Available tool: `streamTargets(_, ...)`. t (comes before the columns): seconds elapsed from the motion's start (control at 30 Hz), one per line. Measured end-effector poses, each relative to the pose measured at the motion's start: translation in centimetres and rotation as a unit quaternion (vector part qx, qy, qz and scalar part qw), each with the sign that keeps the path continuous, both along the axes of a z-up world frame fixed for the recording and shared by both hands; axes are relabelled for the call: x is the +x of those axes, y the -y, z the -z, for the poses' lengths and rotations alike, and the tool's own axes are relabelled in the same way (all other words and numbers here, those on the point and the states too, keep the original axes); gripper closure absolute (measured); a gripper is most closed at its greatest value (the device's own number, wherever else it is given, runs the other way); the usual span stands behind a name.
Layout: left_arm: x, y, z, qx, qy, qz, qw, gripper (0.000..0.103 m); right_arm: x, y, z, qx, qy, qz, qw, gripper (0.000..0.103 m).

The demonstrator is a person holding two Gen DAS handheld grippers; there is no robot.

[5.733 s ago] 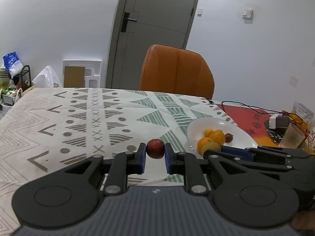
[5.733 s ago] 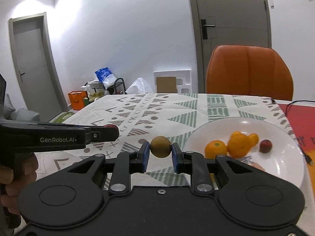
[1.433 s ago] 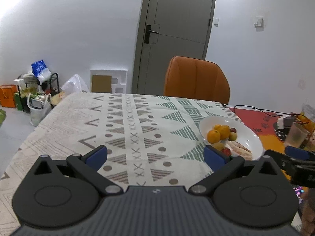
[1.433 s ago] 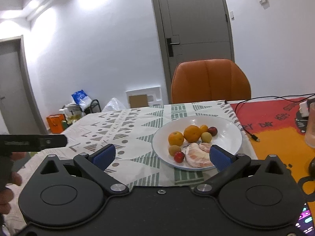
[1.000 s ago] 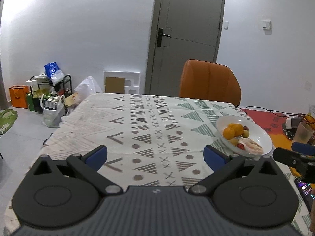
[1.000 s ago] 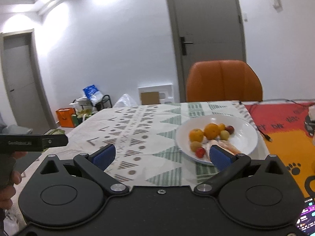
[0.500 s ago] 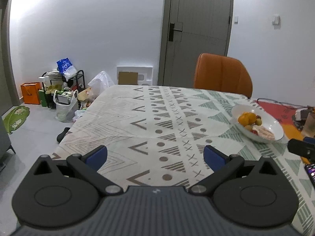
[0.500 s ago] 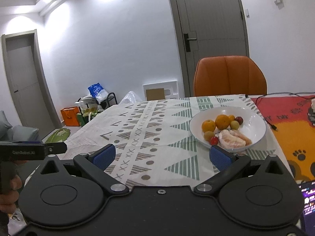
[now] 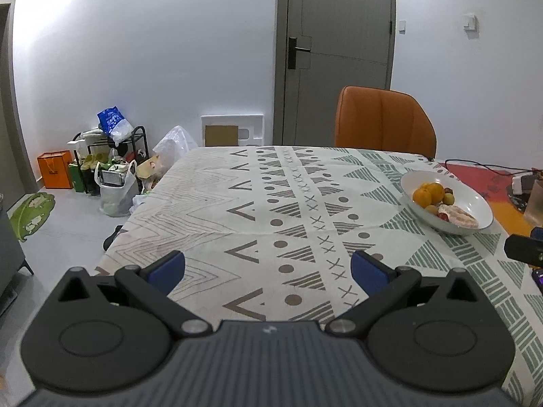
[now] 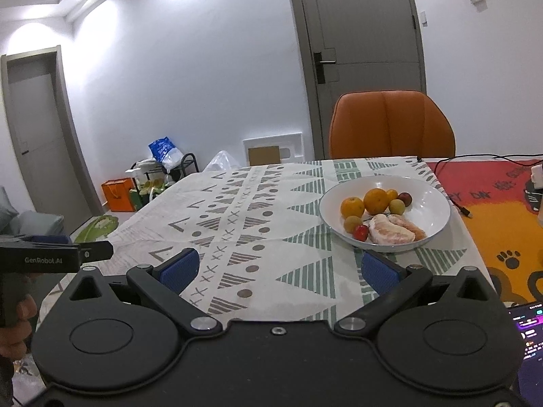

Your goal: Organize fruits

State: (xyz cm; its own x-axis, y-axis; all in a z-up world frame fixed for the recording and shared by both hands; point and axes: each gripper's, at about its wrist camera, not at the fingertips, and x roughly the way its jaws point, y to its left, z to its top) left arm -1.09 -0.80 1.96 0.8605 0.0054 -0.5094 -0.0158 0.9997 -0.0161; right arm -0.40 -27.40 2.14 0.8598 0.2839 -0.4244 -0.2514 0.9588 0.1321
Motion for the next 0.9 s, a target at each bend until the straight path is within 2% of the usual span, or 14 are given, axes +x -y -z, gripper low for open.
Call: streamTargets(0.9, 0.16, 0.11, 0.23, -0.003, -0.010, 0.009, 0.9999, 0.000, 0.29, -0.18, 0.36, 0.001, -0.015, -0.014, 1.000, 0.000)
